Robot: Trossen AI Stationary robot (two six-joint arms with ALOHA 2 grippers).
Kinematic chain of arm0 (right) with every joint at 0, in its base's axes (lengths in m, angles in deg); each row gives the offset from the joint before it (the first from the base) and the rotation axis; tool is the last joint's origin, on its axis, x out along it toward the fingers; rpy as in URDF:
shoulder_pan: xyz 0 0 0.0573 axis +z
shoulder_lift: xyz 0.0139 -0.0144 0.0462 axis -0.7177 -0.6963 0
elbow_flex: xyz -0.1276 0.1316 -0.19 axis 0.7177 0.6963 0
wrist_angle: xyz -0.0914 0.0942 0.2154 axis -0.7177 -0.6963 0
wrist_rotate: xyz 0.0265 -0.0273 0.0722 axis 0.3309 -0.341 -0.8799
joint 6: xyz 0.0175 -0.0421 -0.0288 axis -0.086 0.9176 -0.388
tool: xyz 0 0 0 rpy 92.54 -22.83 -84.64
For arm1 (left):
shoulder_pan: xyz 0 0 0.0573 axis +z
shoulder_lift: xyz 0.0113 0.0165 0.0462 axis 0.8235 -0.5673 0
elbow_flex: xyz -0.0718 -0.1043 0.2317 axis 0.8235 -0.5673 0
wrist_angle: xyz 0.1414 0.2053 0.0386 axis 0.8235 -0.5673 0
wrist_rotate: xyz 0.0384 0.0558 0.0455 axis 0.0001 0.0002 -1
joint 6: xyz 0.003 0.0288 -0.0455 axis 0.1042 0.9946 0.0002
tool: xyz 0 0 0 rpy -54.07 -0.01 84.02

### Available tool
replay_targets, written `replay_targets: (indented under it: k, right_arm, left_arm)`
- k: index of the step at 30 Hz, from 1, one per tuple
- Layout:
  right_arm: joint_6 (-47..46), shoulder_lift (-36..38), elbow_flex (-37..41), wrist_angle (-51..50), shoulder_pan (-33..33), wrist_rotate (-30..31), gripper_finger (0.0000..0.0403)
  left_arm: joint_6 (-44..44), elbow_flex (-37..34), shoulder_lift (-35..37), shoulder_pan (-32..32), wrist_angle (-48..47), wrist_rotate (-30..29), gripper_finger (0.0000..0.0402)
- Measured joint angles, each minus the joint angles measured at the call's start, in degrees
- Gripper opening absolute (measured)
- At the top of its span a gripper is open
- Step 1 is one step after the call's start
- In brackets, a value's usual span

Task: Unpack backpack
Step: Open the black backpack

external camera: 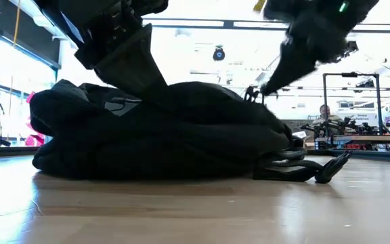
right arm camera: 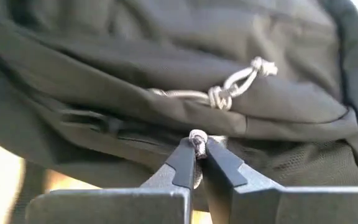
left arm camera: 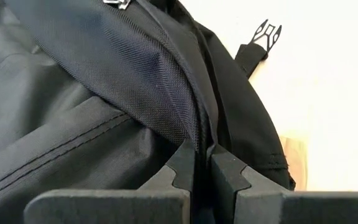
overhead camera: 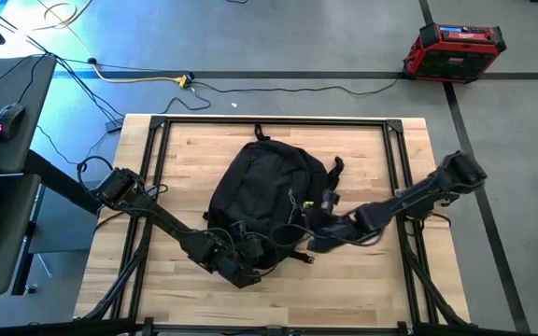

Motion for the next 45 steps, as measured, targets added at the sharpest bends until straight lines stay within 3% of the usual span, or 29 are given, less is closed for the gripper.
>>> replay_targets:
  k: [7,11,16,20,26,32,36,38,45]
  right_arm:
    - [0.2,-0.3,0.1,7.2,3.1,1.6,0.0]
    - [2.3,-2.4,0.1,9.3,2.9,1.2,0.0]
    - [4.1,-2.4,0.1,10.2,2.6,0.6,0.0]
    - [4.9,-1.9,0.0,10.4,3.2,0.0,0.0]
    - [5.5,-1.6,0.0,9.8,4.0,-0.1,0.0]
    - [6.6,-0.2,0.0,8.7,5.3,1.5,0.0]
    - [7.9,1.8,0.0,7.9,6.8,1.5,0.0]
    - [8.1,2.8,0.0,7.6,8.0,1.4,0.0]
    - [8.0,4.4,0.0,7.2,11.4,0.3,0.0]
  left_arm:
    - [-2.6,0.0,0.0,0.0,1.3,-1.6,0.0005]
    - [-0.7,0.0,-1.2,0.3,8.7,-2.0,0.0005]
    - [5.6,0.0,-4.5,0.3,19.6,4.2,0.0011]
    - [13.4,0.2,-4.0,-0.2,24.4,10.4,0.0054]
    - [19.0,2.6,-0.6,-2.6,22.0,15.4,0.0146]
    - [26.2,6.9,3.7,-4.1,13.5,14.4,0.0175]
    - [46.1,9.6,4.7,-4.8,8.0,7.6,0.017]
    - [51.8,9.9,4.4,-3.7,7.3,3.3,0.0167]
    - [62.2,9.9,3.4,6.8,5.5,16.6,0.0178]
